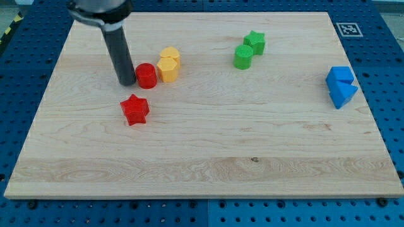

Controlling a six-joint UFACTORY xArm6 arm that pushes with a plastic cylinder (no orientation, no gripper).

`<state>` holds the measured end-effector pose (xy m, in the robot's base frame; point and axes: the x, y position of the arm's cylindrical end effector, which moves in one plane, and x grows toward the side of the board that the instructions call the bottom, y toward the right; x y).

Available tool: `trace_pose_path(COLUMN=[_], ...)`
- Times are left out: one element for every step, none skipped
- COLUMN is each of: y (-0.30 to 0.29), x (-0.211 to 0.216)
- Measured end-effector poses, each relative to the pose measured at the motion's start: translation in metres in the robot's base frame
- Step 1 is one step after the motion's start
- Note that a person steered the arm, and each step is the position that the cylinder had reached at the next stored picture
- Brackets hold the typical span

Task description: Move red circle towards top center

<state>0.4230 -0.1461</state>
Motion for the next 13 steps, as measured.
trace_pose_path(y=[0.001,0.049,0.058,0.034,0.008,-0.007,-0.025,-0.051,-0.051,-0.014,-0.014,-0.006,0.014], x=[0.032,0.023,-0.016,-0.022,-0.027,-0.039,-0.038,-0.037,-0.048,-0.078,-0.119,-0.139,-0.139])
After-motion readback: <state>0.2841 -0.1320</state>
